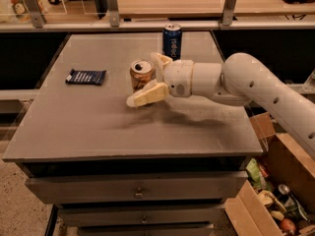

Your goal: Place orange can upright

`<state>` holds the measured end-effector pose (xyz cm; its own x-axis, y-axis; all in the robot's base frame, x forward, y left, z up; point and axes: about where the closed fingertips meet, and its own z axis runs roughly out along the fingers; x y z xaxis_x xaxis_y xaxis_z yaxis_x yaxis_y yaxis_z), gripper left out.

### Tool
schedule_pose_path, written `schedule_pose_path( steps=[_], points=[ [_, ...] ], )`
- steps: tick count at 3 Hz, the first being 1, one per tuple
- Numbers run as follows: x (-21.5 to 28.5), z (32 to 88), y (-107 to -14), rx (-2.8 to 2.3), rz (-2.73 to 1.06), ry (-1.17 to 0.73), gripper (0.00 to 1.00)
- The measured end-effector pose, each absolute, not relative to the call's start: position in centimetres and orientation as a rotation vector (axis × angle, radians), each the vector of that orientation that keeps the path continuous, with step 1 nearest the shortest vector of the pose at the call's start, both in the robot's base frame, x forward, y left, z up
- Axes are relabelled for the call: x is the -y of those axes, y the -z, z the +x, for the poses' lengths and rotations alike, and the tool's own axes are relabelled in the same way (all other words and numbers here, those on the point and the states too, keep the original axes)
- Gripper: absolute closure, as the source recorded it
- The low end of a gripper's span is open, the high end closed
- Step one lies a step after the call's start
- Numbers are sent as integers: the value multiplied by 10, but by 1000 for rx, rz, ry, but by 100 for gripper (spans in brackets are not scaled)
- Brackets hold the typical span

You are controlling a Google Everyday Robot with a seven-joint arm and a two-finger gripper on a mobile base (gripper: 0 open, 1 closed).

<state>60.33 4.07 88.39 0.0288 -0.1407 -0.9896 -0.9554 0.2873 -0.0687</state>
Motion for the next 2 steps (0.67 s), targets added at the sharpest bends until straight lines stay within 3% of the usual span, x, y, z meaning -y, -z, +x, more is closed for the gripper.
schedule_pose_path(
  steps=[2],
  points=[
    [-41, 601, -888, -1436, -1177, -838, 0]
  ],
)
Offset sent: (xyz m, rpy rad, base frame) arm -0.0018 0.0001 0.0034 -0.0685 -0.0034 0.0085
